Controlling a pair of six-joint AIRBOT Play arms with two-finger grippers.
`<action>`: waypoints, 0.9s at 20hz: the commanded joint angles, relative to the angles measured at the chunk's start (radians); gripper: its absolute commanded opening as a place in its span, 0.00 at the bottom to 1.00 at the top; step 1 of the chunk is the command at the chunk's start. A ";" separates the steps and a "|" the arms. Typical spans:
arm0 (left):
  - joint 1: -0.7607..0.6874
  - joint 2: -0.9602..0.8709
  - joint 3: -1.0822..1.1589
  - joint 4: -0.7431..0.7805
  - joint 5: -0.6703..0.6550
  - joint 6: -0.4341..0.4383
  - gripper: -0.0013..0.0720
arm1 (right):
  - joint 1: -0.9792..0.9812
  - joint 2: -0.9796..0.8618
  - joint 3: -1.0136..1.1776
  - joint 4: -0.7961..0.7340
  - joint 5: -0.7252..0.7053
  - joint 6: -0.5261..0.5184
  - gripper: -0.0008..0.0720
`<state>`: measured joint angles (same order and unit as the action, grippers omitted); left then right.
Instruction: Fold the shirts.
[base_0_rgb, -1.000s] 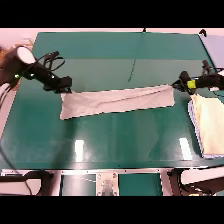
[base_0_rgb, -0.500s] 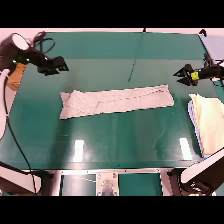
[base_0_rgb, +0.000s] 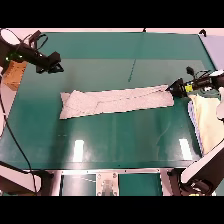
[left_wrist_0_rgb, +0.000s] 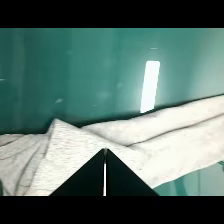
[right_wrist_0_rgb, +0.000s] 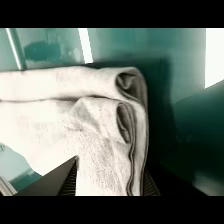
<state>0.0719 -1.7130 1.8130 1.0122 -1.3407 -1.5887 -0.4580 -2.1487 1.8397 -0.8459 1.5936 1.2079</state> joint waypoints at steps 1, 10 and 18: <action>-0.030 -0.003 0.002 -0.070 0.013 0.027 0.05 | 0.044 -0.031 -0.005 -0.027 0.035 -0.073 0.47; -0.330 -0.144 0.002 -0.136 0.212 0.080 0.05 | 0.063 0.150 0.010 -0.024 0.080 -0.058 0.02; -0.596 -0.349 0.003 -0.318 0.372 0.168 0.05 | 0.137 0.488 0.010 0.043 0.159 -0.029 0.03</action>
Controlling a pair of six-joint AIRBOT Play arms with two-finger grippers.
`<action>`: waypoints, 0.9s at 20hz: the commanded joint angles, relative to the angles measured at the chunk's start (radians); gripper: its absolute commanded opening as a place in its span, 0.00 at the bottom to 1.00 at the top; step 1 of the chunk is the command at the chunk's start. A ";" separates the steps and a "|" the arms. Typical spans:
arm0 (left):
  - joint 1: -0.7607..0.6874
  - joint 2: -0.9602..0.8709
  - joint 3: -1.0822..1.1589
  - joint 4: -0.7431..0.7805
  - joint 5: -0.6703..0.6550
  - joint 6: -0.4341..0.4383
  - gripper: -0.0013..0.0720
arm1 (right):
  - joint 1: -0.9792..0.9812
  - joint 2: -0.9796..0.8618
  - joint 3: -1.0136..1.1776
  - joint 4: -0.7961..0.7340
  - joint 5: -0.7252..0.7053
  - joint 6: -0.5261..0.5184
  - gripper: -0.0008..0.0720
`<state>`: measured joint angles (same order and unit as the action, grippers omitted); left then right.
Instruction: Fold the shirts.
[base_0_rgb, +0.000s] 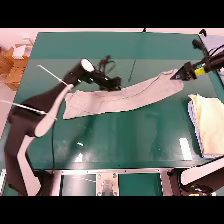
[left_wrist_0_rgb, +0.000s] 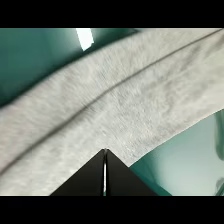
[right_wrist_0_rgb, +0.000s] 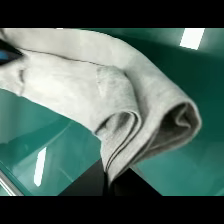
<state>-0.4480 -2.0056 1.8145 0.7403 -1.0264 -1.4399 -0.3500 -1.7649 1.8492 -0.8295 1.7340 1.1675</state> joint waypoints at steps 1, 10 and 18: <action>-0.093 -0.064 0.001 -0.050 0.079 0.019 0.05 | 0.043 0.132 0.001 0.029 0.018 0.020 0.03; -0.150 -0.153 0.003 -0.226 0.152 0.018 0.05 | 0.172 0.216 0.000 0.036 0.033 0.060 0.03; 0.150 0.039 0.048 -0.261 -0.372 0.051 0.05 | 0.279 0.216 -0.001 0.037 -0.016 0.159 0.03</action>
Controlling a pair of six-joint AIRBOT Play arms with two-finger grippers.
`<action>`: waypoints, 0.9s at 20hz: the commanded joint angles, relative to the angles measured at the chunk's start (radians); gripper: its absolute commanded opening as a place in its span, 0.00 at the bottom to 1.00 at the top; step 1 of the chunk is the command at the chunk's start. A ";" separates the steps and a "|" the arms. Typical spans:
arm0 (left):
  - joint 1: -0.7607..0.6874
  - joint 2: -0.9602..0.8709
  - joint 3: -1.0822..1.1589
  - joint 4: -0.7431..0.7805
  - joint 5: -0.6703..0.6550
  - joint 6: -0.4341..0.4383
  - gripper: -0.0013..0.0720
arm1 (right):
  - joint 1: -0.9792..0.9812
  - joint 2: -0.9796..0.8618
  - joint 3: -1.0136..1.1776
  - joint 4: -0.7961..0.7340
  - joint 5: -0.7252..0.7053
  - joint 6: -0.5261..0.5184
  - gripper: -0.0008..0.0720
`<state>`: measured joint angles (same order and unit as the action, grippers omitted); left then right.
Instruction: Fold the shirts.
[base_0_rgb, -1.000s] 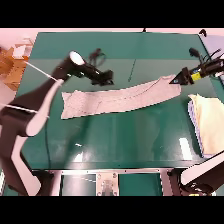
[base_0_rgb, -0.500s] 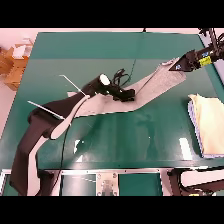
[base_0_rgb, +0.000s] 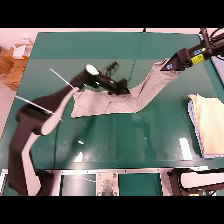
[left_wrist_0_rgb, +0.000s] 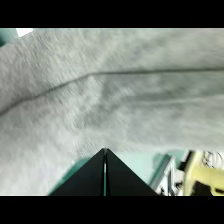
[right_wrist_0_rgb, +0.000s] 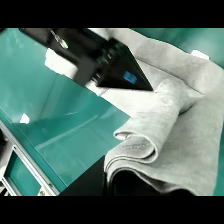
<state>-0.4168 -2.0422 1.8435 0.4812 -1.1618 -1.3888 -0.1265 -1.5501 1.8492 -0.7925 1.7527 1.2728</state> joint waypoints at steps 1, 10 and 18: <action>0.182 0.124 0.019 0.005 -0.297 -0.005 0.05 | 0.100 0.001 -0.001 0.000 -0.067 0.073 0.03; 0.691 0.420 0.019 0.103 -0.398 -0.010 0.05 | 0.744 -0.189 -0.085 -0.003 -0.798 0.141 0.03; 0.737 0.422 0.011 0.095 -0.413 0.003 0.05 | 0.828 -0.386 -0.055 0.020 -1.007 0.146 0.68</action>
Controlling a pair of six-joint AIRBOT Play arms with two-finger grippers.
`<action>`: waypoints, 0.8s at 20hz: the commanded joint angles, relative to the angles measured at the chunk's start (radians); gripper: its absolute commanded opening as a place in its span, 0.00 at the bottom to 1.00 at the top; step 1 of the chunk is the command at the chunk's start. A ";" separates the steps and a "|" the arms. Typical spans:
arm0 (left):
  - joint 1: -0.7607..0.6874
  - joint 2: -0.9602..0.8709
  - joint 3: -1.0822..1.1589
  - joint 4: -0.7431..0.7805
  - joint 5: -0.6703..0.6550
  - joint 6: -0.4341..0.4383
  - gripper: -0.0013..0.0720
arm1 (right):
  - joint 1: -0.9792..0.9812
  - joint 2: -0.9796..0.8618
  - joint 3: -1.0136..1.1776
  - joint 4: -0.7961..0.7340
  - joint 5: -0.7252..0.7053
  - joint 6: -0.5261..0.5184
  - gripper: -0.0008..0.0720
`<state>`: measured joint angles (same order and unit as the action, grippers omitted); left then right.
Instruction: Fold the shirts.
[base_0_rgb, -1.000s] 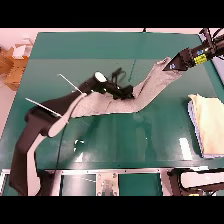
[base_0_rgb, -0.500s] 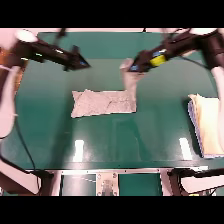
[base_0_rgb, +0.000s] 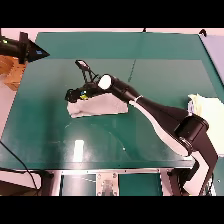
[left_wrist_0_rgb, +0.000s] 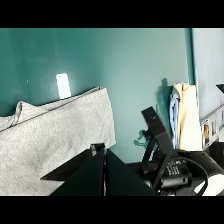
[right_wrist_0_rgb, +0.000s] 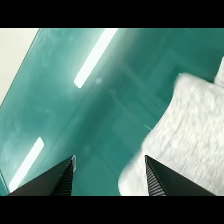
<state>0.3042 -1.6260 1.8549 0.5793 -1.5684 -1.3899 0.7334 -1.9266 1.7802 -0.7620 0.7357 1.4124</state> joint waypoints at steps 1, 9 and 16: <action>0.016 0.005 -0.001 -0.003 -0.014 0.003 0.05 | -0.108 0.027 0.014 -0.040 0.109 0.034 0.68; 0.016 0.005 -0.001 -0.003 0.000 0.003 0.05 | -0.679 0.124 -0.110 -0.158 0.552 0.106 0.69; 0.016 0.005 -0.001 -0.003 0.022 0.003 0.05 | -0.617 0.027 -0.383 0.082 0.454 -0.113 0.70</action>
<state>0.3191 -1.6215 1.8542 0.5762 -1.5517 -1.3869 0.0860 -1.8561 1.4719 -0.7761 1.2171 1.3746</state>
